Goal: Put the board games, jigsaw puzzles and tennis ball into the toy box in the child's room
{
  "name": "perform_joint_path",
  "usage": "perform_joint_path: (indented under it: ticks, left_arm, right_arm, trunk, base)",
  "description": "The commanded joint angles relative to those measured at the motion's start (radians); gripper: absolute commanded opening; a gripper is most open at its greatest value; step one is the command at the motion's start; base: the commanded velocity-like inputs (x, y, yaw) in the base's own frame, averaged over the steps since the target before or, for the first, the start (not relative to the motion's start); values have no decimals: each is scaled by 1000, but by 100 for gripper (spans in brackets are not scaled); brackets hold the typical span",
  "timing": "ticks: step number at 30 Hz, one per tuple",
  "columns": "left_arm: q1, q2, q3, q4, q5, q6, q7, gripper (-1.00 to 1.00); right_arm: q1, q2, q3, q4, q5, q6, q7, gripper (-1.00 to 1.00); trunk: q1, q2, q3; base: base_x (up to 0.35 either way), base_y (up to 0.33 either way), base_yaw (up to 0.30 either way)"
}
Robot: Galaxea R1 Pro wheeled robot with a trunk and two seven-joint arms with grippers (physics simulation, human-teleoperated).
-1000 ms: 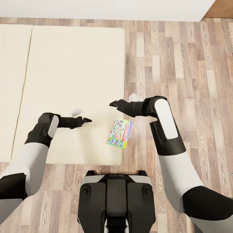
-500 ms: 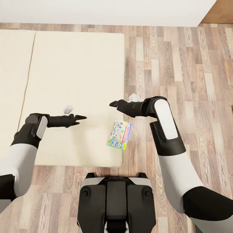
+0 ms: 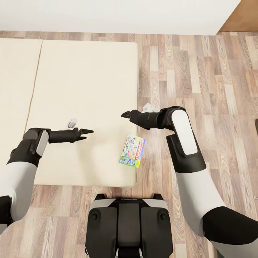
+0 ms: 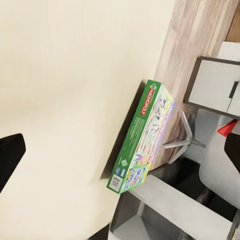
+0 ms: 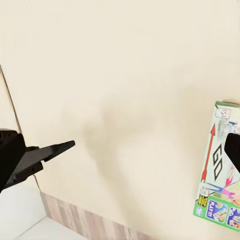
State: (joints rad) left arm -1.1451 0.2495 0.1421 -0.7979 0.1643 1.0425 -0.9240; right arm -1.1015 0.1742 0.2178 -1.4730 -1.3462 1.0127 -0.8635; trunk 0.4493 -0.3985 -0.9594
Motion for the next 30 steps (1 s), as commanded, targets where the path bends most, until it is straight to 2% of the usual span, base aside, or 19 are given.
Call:
perform_joint_path:
  ticks: [1,9,15,19,20,23,24,26,27,29,30]
  left_arm:
    - [2,5,1,0,0,5,-9,100]
    - [19,21,0,0,0,4,-58,100]
    - [52,32,1,0,-1,4,-89,100]
    - [80,73,1,0,1,3,-128,100]
    - [92,91,2,0,1,3,-158,100]
    - [115,119,2,0,-1,1,-216,100]
    - [132,139,2,0,-3,-2,-261,100]
    - [150,163,2,0,-4,-4,-307,100]
    - [168,188,2,0,-4,-6,-352,100]
    - [189,213,1,0,-5,-8,-396,100]
    - [211,234,1,0,-6,-9,-436,100]
  right_arm:
    - [-1,0,0,-1,-8,3,-11,100]
    - [-2,0,-1,-2,-8,3,-11,100]
    - [-3,0,-1,-3,-8,3,-10,100]
    - [-3,0,-1,-3,-9,3,-9,100]
    - [-3,0,-1,-5,-9,3,-9,100]
    - [-3,0,-1,-19,-10,5,-9,100]
    - [-3,0,-1,-34,-10,7,-9,100]
    - [-2,0,-1,-47,-10,10,-9,100]
    - [-1,0,-1,-56,-10,12,-9,100]
    - [2,0,-1,-62,-10,14,-9,100]
    - [4,0,-1,-65,-10,15,-9,100]
  trunk:
    - [1,-1,1]
    - [1,-1,14]
    - [1,-1,24]
    - [1,-1,31]
    - [1,-1,32]
    - [1,-1,37]
    - [1,-1,39]
    - [1,-1,42]
    - [1,-1,44]
    - [1,-1,47]
    - [1,-1,49]
  base:
    - [0,0,0]
    - [0,0,0]
    - [0,0,0]
    - [0,0,0]
    - [0,0,0]
    - [0,0,0]
    - [0,0,0]
    - [0,0,0]
    - [0,0,0]
    - [0,0,0]
    - [0,0,0]
